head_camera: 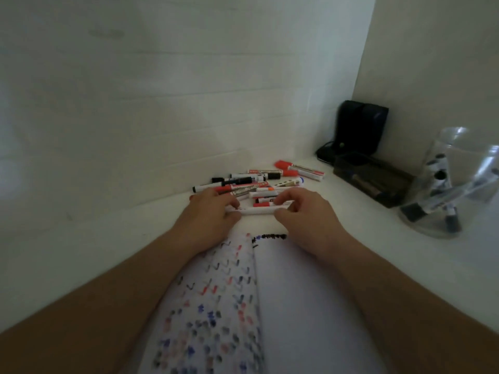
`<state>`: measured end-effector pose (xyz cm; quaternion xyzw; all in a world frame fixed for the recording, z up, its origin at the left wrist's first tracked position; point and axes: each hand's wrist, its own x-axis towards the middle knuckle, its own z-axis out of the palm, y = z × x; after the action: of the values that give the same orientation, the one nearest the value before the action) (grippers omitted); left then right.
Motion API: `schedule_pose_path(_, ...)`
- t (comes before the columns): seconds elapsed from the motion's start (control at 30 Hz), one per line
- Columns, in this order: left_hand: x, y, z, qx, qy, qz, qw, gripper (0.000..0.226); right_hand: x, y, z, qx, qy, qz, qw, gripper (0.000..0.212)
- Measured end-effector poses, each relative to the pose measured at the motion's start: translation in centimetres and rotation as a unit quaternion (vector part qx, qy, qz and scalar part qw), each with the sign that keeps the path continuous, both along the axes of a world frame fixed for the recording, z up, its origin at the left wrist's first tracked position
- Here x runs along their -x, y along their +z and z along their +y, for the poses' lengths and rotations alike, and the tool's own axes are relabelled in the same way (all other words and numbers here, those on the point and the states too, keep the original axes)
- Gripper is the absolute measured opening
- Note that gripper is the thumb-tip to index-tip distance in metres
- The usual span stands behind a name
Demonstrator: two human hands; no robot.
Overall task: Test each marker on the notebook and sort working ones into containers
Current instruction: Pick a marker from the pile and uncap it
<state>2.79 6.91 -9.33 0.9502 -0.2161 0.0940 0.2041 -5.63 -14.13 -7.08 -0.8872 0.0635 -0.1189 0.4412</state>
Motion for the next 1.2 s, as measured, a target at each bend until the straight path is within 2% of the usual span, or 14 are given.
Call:
schedule_pose_path(0.07,-0.2,-0.3,0.0,-0.038,-0.003,-0.009,0.999,0.023,-0.1,-0.2,-0.3,-0.013,-0.004,-0.008,1.000,0.008)
schedule_pose_path(0.13,0.1,-0.3,-0.1,-0.053,-0.007,-0.061,0.997,0.021,-0.1,-0.5,-0.7,-0.037,-0.005,0.011,0.999,0.010)
schedule_pose_path(0.27,1.0,1.1,-0.5,0.052,-0.039,-0.177,0.982,0.018,0.3,-0.1,-1.2,-0.085,0.018,0.027,0.996,0.035)
schedule_pose_path(0.33,2.0,2.0,-0.8,0.070,-0.102,-0.207,0.970,0.023,0.6,0.4,-1.0,-0.188,0.058,0.004,0.981,0.029)
schedule_pose_path(0.4,3.4,1.9,-1.3,0.040,-0.168,-0.220,0.960,0.031,1.0,0.9,-0.7,-0.332,0.100,-0.024,0.938,0.023)
schedule_pose_path(0.47,4.6,1.4,-1.8,0.042,-0.198,-0.195,0.960,0.033,1.2,1.3,-0.4,-0.377,0.118,-0.036,0.918,0.020)
schedule_pose_path(0.6,5.9,1.9,-2.6,0.121,-0.217,-0.061,0.967,0.024,1.7,0.9,0.7,-0.345,0.137,-0.043,0.927,0.016)
schedule_pose_path(0.73,5.5,1.8,-2.4,0.079,-0.207,-0.047,0.974,0.029,1.5,0.2,1.3,-0.368,0.136,-0.044,0.919,0.019)
schedule_pose_path(0.83,5.1,1.7,-2.5,0.084,-0.216,-0.029,0.972,0.030,1.4,0.1,1.3,-0.391,0.144,-0.034,0.908,0.025)
schedule_pose_path(1.07,5.2,1.7,-2.8,0.106,-0.207,-0.015,0.972,0.025,1.3,0.0,0.9,-0.413,0.169,-0.033,0.894,0.019)
schedule_pose_path(1.2,5.2,1.8,-2.7,0.101,-0.205,-0.013,0.973,0.028,1.4,0.2,0.9,-0.409,0.175,-0.028,0.895,0.023)
